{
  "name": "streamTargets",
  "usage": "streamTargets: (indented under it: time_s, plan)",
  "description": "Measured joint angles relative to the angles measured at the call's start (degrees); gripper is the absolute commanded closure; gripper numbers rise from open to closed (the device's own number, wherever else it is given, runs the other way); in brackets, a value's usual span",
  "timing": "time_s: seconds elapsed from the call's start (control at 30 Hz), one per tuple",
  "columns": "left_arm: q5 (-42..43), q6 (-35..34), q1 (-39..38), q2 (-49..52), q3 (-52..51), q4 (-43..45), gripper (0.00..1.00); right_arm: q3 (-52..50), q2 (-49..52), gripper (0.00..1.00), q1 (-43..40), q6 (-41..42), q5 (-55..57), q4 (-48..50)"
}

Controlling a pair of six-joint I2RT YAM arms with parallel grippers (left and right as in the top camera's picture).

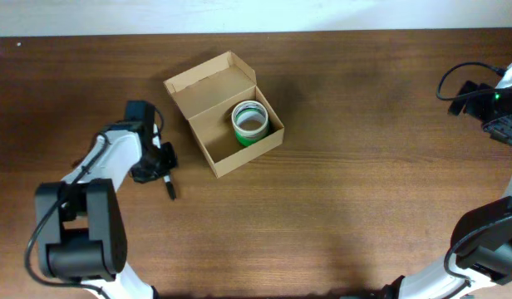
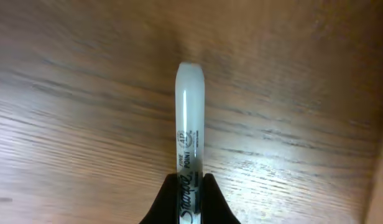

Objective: Pack container
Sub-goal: 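Lower the left gripper onto the black Sharpie marker and grasp it, then carry the Sharpie into the box and lower it beside the pen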

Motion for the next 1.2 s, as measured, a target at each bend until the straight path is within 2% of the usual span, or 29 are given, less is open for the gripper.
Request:
streamTargets:
  time_s: [0.17, 0.33, 0.57, 0.7, 0.87, 1.2]
  plan:
    - [-0.3, 8.0, 2.3, -4.7, 10.4, -4.7, 0.98, 0.0, 0.0, 0.01, 0.0, 0.0, 0.0, 0.0]
    - [1.0, 21.4, 2.7, -8.3, 27.3, -13.9, 0.98, 0.0, 0.0, 0.01, 0.0, 0.0, 0.0, 0.0]
    - [5.4, 34.7, -2.0, -8.7, 42.5, -23.2, 0.98, 0.0, 0.0, 0.01, 0.0, 0.0, 0.0, 0.0]
    - [8.7, 40.3, -8.2, -8.7, 44.3, -29.6, 0.98, 0.0, 0.0, 0.01, 0.0, 0.0, 0.0, 0.0]
    - [10.5, 44.2, -14.9, -8.5, 44.2, -35.5, 0.98, 0.0, 0.0, 0.01, 0.0, 0.0, 0.0, 0.0]
    - [11.1, 49.9, -20.5, -1.2, 44.2, -34.9, 0.98, 0.0, 0.0, 0.01, 0.0, 0.0, 0.0, 0.0]
